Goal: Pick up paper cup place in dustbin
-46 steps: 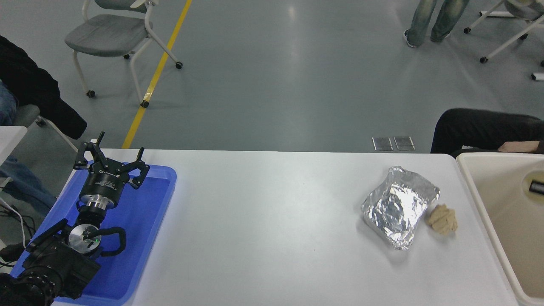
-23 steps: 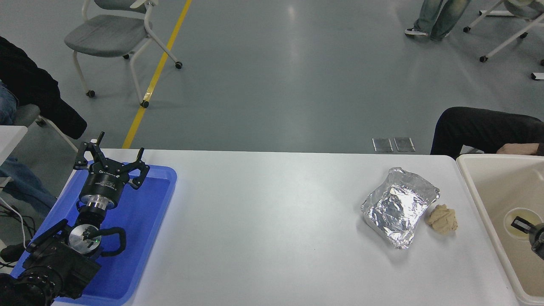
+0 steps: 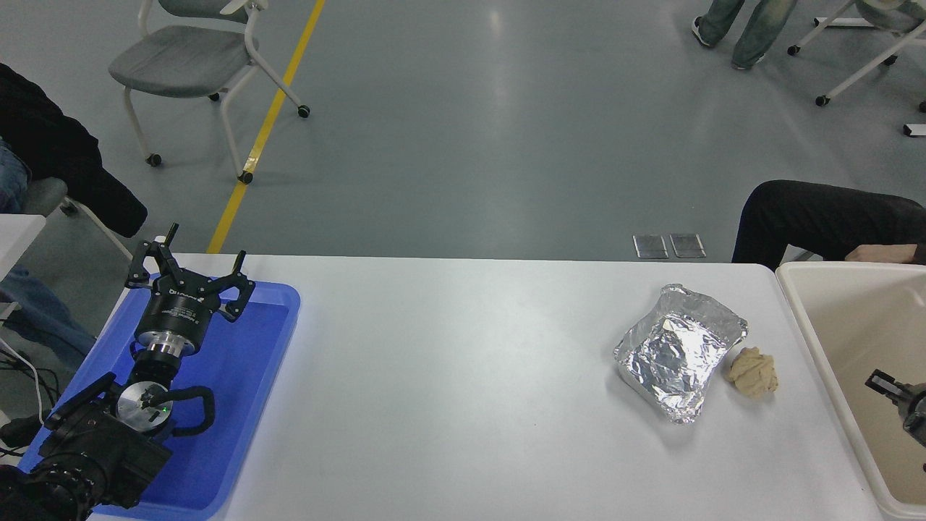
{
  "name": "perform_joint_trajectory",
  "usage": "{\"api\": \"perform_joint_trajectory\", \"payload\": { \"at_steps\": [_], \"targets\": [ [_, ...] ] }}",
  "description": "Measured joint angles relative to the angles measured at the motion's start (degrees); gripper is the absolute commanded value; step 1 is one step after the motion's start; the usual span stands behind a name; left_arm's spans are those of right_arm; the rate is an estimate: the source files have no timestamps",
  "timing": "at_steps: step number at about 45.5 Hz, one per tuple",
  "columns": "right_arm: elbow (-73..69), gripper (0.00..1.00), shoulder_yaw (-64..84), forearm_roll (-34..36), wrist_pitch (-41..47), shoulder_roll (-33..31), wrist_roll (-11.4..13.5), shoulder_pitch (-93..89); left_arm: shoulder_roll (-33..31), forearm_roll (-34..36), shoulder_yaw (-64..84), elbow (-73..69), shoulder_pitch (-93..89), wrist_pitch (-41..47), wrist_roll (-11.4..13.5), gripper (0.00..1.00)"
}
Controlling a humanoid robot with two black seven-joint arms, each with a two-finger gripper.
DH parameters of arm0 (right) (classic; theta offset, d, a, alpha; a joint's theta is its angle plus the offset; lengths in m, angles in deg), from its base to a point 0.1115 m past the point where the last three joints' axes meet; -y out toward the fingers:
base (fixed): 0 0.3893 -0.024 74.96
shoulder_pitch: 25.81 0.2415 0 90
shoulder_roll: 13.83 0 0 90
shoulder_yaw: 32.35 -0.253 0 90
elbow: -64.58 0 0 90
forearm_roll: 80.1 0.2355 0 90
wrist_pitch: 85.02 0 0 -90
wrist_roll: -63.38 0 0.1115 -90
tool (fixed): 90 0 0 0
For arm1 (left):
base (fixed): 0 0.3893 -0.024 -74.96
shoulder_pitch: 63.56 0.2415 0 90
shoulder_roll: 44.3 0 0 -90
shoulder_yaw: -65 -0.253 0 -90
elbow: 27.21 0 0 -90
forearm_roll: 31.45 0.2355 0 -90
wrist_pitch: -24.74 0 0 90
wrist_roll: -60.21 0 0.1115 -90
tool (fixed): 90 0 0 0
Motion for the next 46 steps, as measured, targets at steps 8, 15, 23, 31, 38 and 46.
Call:
{"api": "perform_joint_trajectory", "payload": {
  "at_steps": [8,15,23,31,38,46],
  "targets": [
    [-5.3,1.00,2.5,-0.2,0.4,-3.1,0.0,3.6,-0.1,0.0,0.0,0.0,0.0,0.0,0.0,1.00],
    [-12.5,1.00,7.7,-0.4,1.4,-6.5,0.0,10.2,-0.1,0.0,0.0,0.0,-0.1,0.0,0.0,1.00],
    [-24.9,1.00,18.6,-0.6,4.5,-10.6,0.1,22.3,-0.1,0.0,0.0,0.0,-0.1,0.0,-0.1,1.00],
    [-36.4,1.00,30.3,-1.5,8.7,-12.5,0.1,35.2,-0.2,0.0,0.0,0.0,-0.1,0.0,-0.1,1.00],
    [-45.5,1.00,37.8,-2.6,14.5,-12.7,0.1,46.1,-0.2,0.0,0.0,0.0,-0.1,0.0,-0.1,1.00],
    [-52.6,1.00,41.6,-1.2,23.5,-10.7,0.2,56.7,-0.2,0.0,0.0,0.0,-0.1,0.0,-0.1,1.00]
  ]
}}
